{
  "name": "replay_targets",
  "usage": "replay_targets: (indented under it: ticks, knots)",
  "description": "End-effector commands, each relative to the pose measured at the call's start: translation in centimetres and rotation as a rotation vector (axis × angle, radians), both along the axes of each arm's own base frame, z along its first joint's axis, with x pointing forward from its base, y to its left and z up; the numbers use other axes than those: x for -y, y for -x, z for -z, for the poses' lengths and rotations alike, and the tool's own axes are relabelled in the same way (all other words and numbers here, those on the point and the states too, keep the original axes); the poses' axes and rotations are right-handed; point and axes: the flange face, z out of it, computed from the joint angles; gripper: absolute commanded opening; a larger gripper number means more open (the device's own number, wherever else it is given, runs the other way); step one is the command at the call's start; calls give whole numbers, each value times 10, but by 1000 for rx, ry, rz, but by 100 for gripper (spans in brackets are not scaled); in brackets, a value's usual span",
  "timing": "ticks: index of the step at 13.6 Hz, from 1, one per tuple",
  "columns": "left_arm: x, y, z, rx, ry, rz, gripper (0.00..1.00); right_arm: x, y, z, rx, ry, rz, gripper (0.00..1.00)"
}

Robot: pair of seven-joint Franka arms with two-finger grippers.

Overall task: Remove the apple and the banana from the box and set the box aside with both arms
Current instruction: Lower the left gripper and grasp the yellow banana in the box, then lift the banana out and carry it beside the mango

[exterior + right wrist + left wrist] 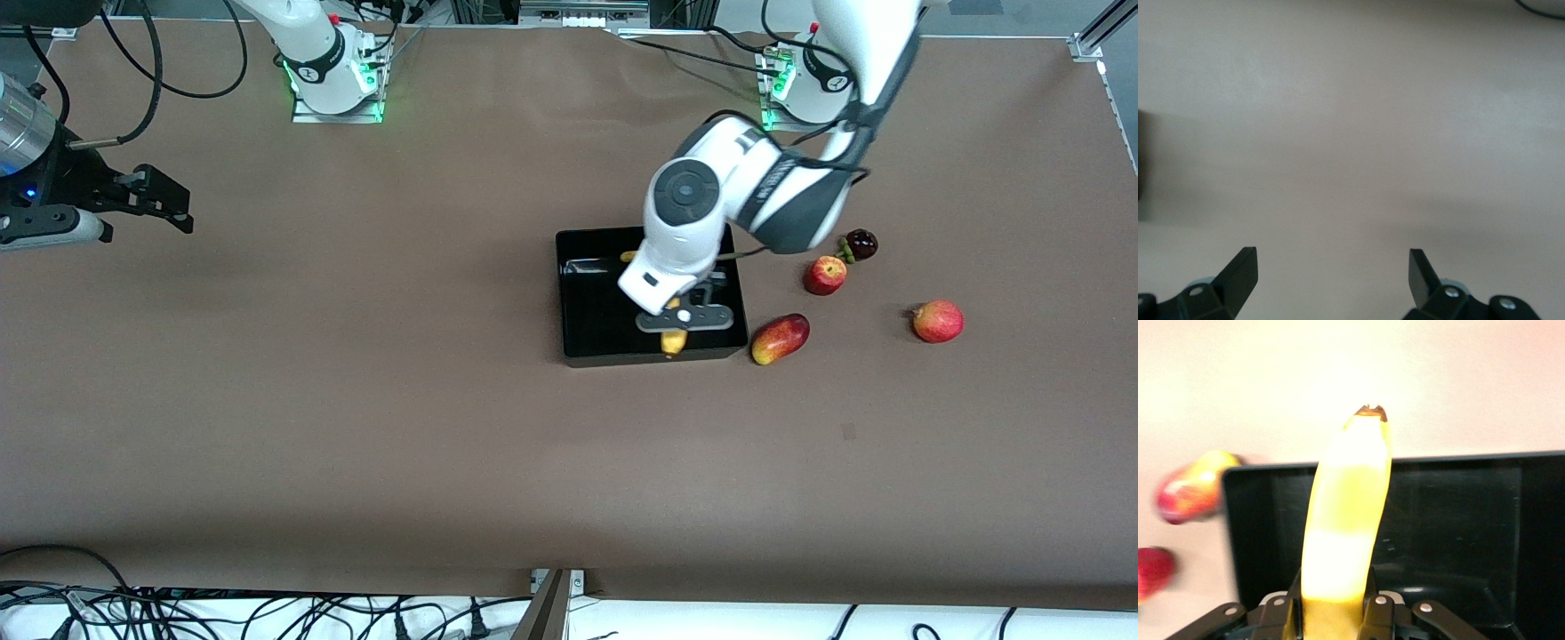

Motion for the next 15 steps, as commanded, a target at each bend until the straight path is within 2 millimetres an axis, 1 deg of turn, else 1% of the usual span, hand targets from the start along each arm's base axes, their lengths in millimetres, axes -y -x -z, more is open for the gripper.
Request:
replay_targets:
  ticks: [1,4,5,6,7,8,9,10,11,12,13,14,15]
  knots:
    - [-68,-37,-16,-101,22,108,0,3,0,-5,0,12,-15,100]
    - [-166,-67,-12,-188,56,333,0,3,0,-5,0,12,-15,100]
    - [-198,-76,-6,-203,73,392,0,3,0,-5,0,12,-15,100]
    - [-225,-82,0,-214,92,441,0,3,0,-5,0,12,-15,100]
    - [-255,-89,17,-223,117,474,0,3,0,-4,-3,12,-15,100]
    - [-278,-94,33,-220,139,513,0,3,0,-5,0,12,-15,100]
    - [-297,-95,49,-204,155,563,0,3,0,-5,0,12,-15,100]
    - [-320,-96,71,-178,169,594,0,3,0,-4,-3,12,-15,100]
    - [-350,-92,89,-157,180,599,0,3,0,-5,0,12,-15,100]
    - [-357,-90,101,-129,181,622,0,3,0,-5,0,12,-14,100]
    - [-360,-86,112,-106,159,653,0,3,0,-5,0,12,-14,100]
    - [-372,-79,128,-96,139,655,19,3,0,-4,-3,12,-15,100]
    - [-378,-72,144,-80,145,648,60,3,0,-5,0,12,-15,100]
